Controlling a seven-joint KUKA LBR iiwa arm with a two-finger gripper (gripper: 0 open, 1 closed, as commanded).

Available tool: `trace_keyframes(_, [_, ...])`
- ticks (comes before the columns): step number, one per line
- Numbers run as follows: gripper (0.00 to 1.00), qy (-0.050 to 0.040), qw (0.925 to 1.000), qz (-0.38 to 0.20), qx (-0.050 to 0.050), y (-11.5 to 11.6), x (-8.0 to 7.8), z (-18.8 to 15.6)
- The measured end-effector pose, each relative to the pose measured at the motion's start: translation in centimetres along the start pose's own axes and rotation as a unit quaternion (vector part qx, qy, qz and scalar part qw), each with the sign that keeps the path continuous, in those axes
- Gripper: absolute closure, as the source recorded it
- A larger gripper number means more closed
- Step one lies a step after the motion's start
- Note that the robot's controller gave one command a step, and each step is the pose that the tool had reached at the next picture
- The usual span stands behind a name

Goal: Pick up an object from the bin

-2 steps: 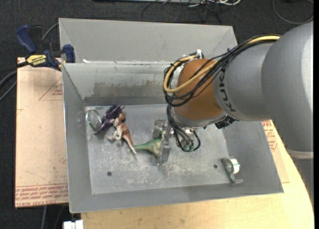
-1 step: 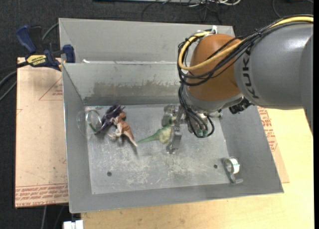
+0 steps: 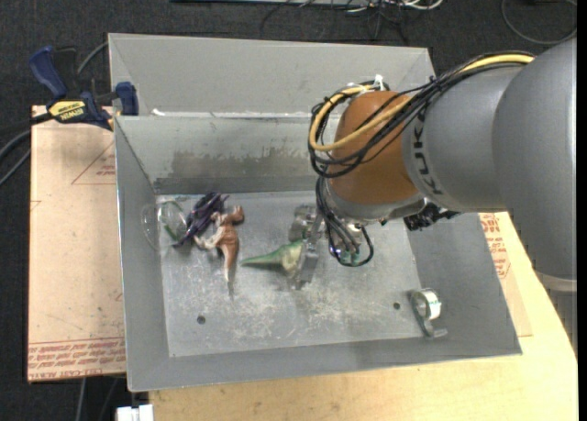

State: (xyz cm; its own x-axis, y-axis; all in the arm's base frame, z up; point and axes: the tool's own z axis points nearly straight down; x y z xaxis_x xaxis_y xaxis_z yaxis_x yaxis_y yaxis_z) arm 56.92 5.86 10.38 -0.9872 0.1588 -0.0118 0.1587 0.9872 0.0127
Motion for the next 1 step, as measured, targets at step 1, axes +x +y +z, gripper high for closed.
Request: trace_keyframes(1, [1.00, 0.0047, 1.0000, -0.003, 0.001, -0.80, -0.07, -6.26])
